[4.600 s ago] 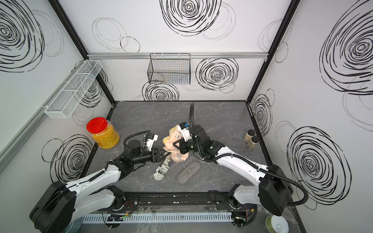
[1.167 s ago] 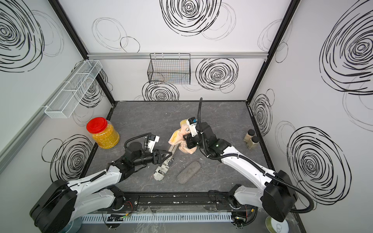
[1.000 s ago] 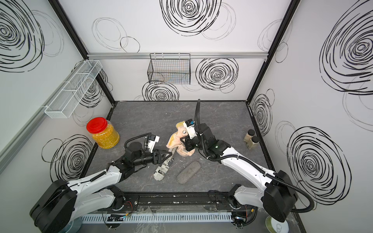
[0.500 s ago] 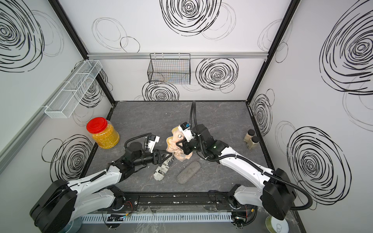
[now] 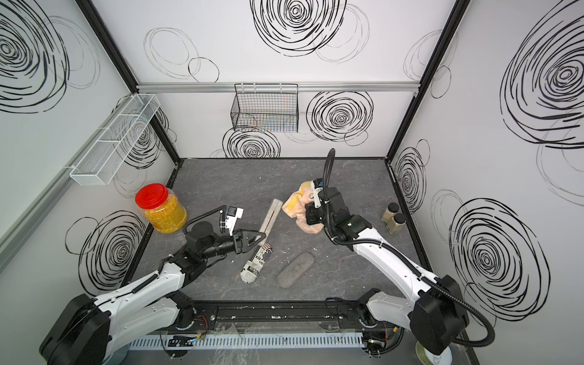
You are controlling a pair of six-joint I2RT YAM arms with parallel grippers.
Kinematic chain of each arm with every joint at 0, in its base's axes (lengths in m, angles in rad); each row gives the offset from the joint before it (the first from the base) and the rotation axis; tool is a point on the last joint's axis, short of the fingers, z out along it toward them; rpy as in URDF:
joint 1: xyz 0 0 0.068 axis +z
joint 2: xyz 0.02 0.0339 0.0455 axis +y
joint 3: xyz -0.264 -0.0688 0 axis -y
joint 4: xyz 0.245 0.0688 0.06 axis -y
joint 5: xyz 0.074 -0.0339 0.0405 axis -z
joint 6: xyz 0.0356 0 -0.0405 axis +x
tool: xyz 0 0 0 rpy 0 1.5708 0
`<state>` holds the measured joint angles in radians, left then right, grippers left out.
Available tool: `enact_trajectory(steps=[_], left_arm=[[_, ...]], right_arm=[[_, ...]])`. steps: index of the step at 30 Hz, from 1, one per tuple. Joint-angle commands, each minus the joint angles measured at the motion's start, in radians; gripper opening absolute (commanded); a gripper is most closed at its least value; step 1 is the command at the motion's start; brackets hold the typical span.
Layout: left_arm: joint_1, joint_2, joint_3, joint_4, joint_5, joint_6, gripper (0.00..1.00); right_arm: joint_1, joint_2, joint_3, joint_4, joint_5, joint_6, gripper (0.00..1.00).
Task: Wipe the eyeglass case
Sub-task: Wipe the dirt from the eyeglass case.
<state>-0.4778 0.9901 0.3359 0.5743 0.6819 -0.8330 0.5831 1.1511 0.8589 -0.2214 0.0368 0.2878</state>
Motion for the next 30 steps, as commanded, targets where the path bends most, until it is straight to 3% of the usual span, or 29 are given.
enact_trajectory(steps=[1,4,9,13,18,21,25,28,30], left_arm=[[0.031,-0.033,0.024,0.13,0.058,-0.059,0.61],[0.046,-0.02,0.056,0.122,0.081,-0.083,0.61],[0.035,0.02,0.094,0.11,0.093,-0.081,0.61],[0.005,0.052,0.108,0.114,0.094,-0.076,0.61],[-0.023,0.074,0.13,0.092,0.103,-0.056,0.62],[-0.024,0.074,0.136,0.073,0.105,-0.041,0.62],[-0.033,0.084,0.137,0.065,0.115,-0.035,0.62],[-0.048,0.093,0.139,0.064,0.121,-0.029,0.62],[-0.053,0.102,0.144,0.054,0.122,-0.019,0.62]], right_arm=[[-0.009,-0.03,-0.012,-0.05,0.106,-0.001,0.0],[-0.012,-0.008,0.004,-0.126,0.13,-0.004,0.0],[0.023,0.005,-0.001,-0.11,-0.114,-0.086,0.0],[0.132,0.025,0.005,-0.064,-0.135,-0.14,0.0],[0.173,0.079,0.048,-0.048,-0.216,-0.128,0.01],[0.174,0.091,0.069,-0.038,-0.184,-0.133,0.0],[0.158,0.101,0.09,-0.038,0.002,-0.1,0.0],[0.132,0.111,0.105,-0.055,-0.06,-0.104,0.0],[0.14,0.115,0.108,-0.056,-0.174,-0.122,0.0]])
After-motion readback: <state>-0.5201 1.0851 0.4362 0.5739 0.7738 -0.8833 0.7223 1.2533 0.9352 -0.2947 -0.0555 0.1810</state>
